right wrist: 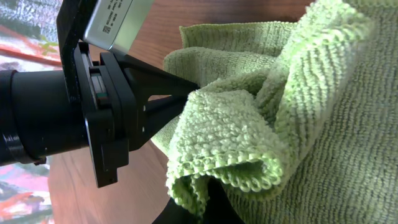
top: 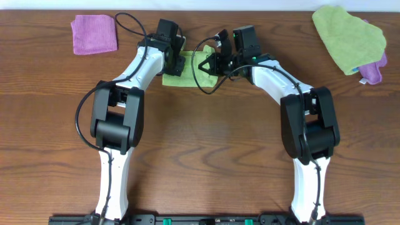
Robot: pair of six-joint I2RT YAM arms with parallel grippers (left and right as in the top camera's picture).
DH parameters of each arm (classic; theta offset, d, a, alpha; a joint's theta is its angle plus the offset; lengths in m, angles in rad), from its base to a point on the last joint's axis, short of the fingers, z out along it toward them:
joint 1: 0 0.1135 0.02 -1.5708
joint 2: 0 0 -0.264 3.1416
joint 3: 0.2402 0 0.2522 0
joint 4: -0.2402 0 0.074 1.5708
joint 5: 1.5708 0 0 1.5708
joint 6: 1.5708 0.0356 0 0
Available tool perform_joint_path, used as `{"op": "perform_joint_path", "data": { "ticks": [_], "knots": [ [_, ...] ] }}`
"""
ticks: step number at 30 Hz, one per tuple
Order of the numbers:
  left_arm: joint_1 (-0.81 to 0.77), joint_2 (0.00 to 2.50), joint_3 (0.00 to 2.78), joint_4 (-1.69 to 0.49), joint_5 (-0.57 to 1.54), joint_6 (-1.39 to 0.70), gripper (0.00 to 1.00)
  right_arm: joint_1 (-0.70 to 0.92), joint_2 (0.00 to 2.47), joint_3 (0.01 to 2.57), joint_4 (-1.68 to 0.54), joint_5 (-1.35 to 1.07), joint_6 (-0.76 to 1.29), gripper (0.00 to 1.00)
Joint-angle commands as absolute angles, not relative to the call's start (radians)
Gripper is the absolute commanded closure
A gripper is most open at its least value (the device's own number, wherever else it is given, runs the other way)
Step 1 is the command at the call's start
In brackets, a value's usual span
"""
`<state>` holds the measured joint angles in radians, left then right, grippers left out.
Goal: Fold the cloth
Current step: 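Fold the right end over toward the left gripper with the right gripper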
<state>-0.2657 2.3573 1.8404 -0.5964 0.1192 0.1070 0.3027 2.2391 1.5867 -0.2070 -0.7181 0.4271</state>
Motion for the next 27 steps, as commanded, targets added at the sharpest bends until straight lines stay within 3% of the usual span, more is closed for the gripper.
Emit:
{"op": "perform_joint_path", "data": {
  "ticks": [1, 27],
  "knots": [
    [-0.273, 2.399, 1.819, -0.604, 0.14, 0.083, 0.94, 0.308, 2.202, 1.603, -0.216, -0.707, 0.403, 0.99],
    [-0.111, 2.019, 1.884, -0.703, 0.289, 0.052, 0.94, 0.334, 2.203, 1.603, -0.178, -0.628, 0.412, 0.98]
  ]
}}
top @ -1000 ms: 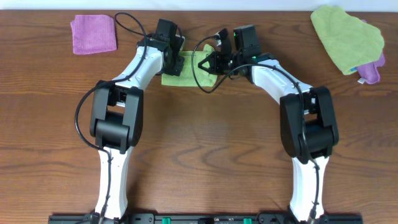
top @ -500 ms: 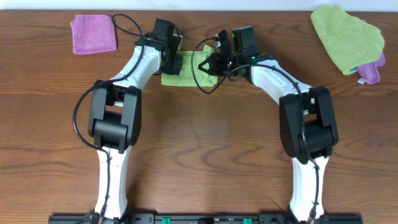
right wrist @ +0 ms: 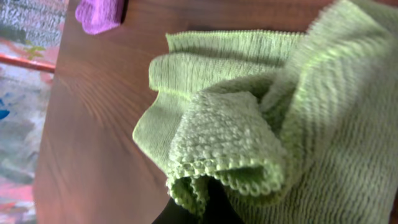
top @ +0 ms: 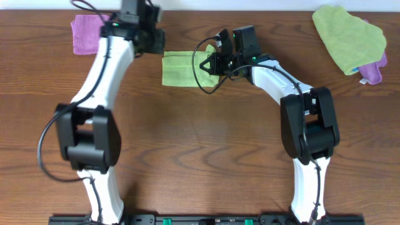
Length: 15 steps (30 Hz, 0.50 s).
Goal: Fold the cloth
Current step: 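Fold the right end over toward the left gripper with the right gripper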
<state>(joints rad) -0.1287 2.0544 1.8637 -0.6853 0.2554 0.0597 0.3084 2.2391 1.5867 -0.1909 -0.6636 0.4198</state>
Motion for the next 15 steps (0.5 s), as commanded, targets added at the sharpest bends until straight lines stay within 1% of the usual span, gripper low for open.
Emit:
{"op": "perform_joint_path", "data": {
  "ticks": [1, 7, 15],
  "knots": [
    [-0.106, 2.011, 1.884, -0.712, 0.289, 0.052, 0.94, 0.338, 2.203, 1.603, -0.163, -0.624, 0.415, 0.98],
    [-0.084, 1.994, 1.884, -0.729, 0.289, 0.052, 0.94, 0.376, 2.206, 1.603, -0.094, -0.619, 0.43, 0.98],
    [-0.066, 1.994, 1.884, -0.729, 0.289, 0.051, 0.94, 0.42, 2.212, 1.603, -0.062, -0.567, 0.434, 0.98]
  ]
}}
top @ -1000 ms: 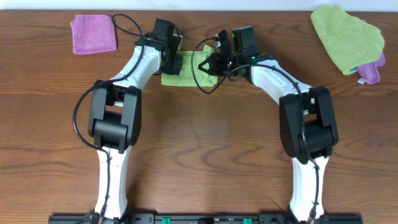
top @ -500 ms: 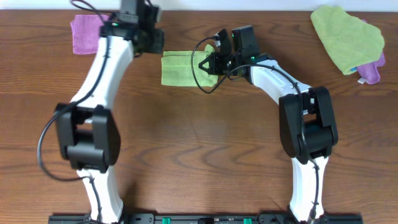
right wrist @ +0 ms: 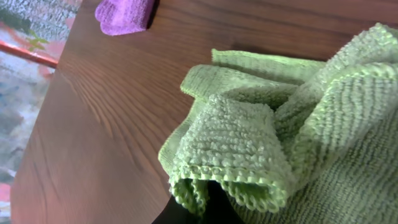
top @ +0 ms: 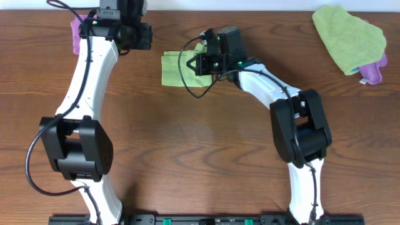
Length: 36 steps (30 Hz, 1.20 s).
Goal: Fold the cloth
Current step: 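Fold the right end over toward the left gripper with the right gripper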
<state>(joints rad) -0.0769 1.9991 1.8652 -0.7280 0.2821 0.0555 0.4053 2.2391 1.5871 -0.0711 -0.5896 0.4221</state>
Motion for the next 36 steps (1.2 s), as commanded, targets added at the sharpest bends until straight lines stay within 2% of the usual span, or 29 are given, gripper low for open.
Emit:
{"op": "perform_joint_path", "data": {
  "ticks": [1, 36],
  "knots": [
    [-0.065, 1.994, 1.884, -0.729, 0.289, 0.051, 0.94, 0.424, 2.217, 1.603, -0.058, -0.564, 0.434, 0.98],
    [-0.065, 1.994, 1.884, -0.728, 0.289, 0.044, 0.94, 0.486, 2.342, 1.603, 0.14, -0.549, 0.572, 0.98]
  ]
}}
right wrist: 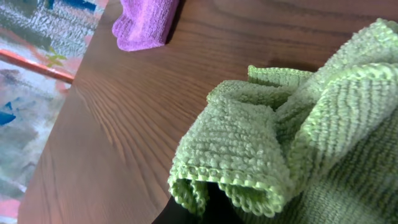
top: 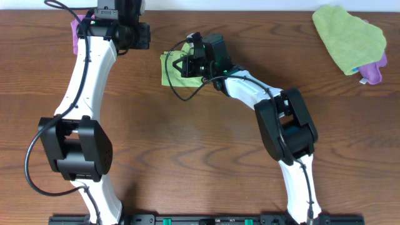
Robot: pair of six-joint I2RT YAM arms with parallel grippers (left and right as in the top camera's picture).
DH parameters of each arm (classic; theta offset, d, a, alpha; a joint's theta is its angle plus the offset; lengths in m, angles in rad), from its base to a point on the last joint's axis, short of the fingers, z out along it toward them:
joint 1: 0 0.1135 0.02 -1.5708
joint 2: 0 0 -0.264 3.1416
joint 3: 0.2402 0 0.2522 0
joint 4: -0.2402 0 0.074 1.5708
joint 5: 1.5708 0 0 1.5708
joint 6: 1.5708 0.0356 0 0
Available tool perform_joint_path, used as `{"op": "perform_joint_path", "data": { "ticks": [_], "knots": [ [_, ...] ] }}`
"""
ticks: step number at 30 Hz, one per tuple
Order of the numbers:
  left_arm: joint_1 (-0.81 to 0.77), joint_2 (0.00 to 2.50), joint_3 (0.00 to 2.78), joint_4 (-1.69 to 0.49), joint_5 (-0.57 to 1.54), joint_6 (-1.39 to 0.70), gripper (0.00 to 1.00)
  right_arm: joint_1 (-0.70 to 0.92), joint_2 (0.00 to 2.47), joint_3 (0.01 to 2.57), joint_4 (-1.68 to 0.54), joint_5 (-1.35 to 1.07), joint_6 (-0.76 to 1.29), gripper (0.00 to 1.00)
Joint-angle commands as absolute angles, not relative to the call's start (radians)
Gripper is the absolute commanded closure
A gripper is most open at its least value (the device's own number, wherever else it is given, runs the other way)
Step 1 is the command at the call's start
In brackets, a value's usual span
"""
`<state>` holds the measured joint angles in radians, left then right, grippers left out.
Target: Fold the cloth
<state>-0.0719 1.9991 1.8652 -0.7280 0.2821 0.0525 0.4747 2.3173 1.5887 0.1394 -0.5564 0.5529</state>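
The green cloth [top: 167, 70] lies at the back of the table, left of centre, partly doubled over. My right gripper [top: 182, 64] is over it, shut on a bunched edge of the cloth [right wrist: 242, 149]. That edge drapes over its dark lower finger [right wrist: 200, 210], and the upper finger is hidden. My left gripper [top: 139, 36] is up at the back left, apart from the green cloth. Nothing shows in it, and its fingers are too dark to read.
A folded purple cloth [top: 74, 32] [right wrist: 144, 22] lies at the back left, half hidden by my left arm. A loose green cloth [top: 347, 34] on a purple one [top: 374, 72] sits at the back right. The table edge [right wrist: 59, 118] is near on the left.
My right gripper has moved further left with the cloth edge in it, so less of the green cloth shows beyond it. The left arm has hardly moved.
Both grippers were at the green cloth, left at its left edge, right on its right edge. Then the left one was off it, up by the purple cloth. The right gripper kept its hold and now has that edge further left over the cloth.
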Motion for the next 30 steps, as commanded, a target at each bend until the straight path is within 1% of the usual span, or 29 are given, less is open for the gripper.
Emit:
{"op": "perform_joint_path", "data": {
  "ticks": [1, 2, 3, 4, 6, 7, 8, 11, 16, 21, 23, 26, 28, 30],
  "knots": [
    [-0.065, 1.994, 1.884, -0.727, 0.289, 0.044, 0.94, 0.486, 2.342, 1.603, 0.139, -0.549, 0.572, 0.99],
    [-0.065, 1.994, 1.884, -0.727, 0.289, 0.044, 0.94, 0.486, 2.342, 1.603, 0.139, -0.549, 0.572, 0.88],
    [-0.065, 1.994, 1.884, -0.726, 0.289, 0.044, 0.94, 0.486, 2.342, 1.603, 0.142, -0.549, 0.572, 0.46],
    [-0.065, 1.994, 1.884, -0.725, 0.289, 0.044, 0.94, 0.486, 2.342, 1.603, 0.143, -0.55, 0.572, 0.37],
    [-0.065, 1.994, 1.884, -0.725, 0.289, 0.044, 0.94, 0.486, 2.342, 1.603, 0.143, -0.55, 0.572, 0.14],
    [-0.065, 1.994, 1.884, -0.724, 0.289, 0.044, 0.94, 0.486, 2.342, 1.603, 0.142, -0.553, 0.572, 0.04],
    [-0.065, 1.994, 1.884, -0.724, 0.289, 0.044, 0.94, 0.486, 2.342, 1.603, 0.141, -0.557, 0.572, 0.01],
    [-0.065, 1.994, 1.884, -0.721, 0.289, 0.044, 0.94, 0.486, 2.342, 1.603, 0.142, -0.566, 0.573, 0.01],
    [-0.052, 1.994, 1.884, -0.718, 0.279, 0.044, 0.94, 0.478, 2.341, 1.603, 0.171, -0.645, 0.591, 0.01],
    [0.008, 1.995, 1.883, -0.725, 0.279, 0.044, 0.94, 0.45, 2.328, 1.613, 0.173, -0.712, 0.606, 0.01],
    [0.036, 1.995, 1.883, -0.735, 0.283, 0.044, 0.94, 0.424, 2.313, 1.624, 0.138, -0.712, 0.605, 0.01],
    [0.07, 1.995, 1.882, -0.768, 0.286, 0.047, 0.94, 0.361, 2.281, 1.668, 0.002, -0.712, 0.563, 0.01],
    [0.082, 1.998, 1.879, -0.784, 0.289, 0.054, 0.94, 0.317, 2.259, 1.732, -0.173, -0.699, 0.466, 0.01],
    [0.085, 2.005, 1.878, -0.8, 0.31, 0.08, 0.94, 0.278, 2.234, 1.825, -0.397, -0.619, 0.355, 0.01]
  ]
}}
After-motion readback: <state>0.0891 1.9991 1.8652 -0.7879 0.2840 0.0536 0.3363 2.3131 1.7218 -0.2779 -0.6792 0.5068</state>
